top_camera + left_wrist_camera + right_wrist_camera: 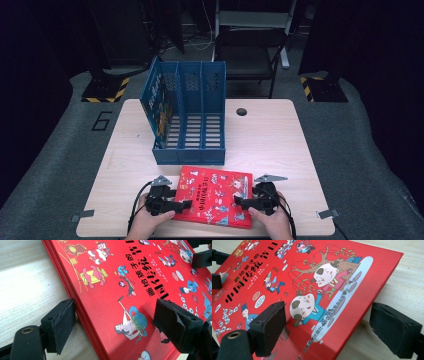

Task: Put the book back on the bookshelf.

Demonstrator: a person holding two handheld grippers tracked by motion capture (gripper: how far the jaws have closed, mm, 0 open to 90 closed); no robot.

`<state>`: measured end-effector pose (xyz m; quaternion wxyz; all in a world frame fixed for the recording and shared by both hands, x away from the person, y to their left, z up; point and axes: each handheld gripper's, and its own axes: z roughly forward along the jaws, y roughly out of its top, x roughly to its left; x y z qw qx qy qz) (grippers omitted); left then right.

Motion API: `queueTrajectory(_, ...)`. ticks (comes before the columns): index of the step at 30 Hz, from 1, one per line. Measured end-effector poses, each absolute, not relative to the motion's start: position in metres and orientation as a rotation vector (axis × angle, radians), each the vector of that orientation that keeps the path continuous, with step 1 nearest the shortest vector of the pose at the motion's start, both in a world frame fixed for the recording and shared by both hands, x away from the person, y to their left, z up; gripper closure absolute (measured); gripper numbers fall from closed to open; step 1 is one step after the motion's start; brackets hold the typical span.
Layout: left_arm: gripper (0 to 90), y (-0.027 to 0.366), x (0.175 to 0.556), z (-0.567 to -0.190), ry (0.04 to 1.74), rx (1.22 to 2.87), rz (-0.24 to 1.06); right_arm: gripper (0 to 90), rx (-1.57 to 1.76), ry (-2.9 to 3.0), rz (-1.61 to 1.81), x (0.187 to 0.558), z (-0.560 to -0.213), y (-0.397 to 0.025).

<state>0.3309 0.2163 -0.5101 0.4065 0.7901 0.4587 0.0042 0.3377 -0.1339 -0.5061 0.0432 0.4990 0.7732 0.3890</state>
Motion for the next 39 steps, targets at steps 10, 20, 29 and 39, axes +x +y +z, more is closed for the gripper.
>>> queueTrajectory(10,17.9,0.214,0.329,-0.51,1.176,1.989,0.008,13.3,1.53,2.36,1.194,0.344,-0.506,-0.133)
queueTrajectory(20,18.1,0.214,0.329,-0.509,1.174,1.998,-0.006,13.3,1.513,2.35,1.199,0.358,-0.506,-0.131)
queueTrajectory(29,18.9,0.215,0.328,-0.51,1.176,1.984,-0.003,16.2,1.509,2.354,1.196,0.36,-0.504,-0.135)
queueTrajectory(39,22.4,0.218,0.33,-0.508,1.177,1.997,-0.028,21.6,1.464,2.362,1.165,0.35,-0.499,-0.141)
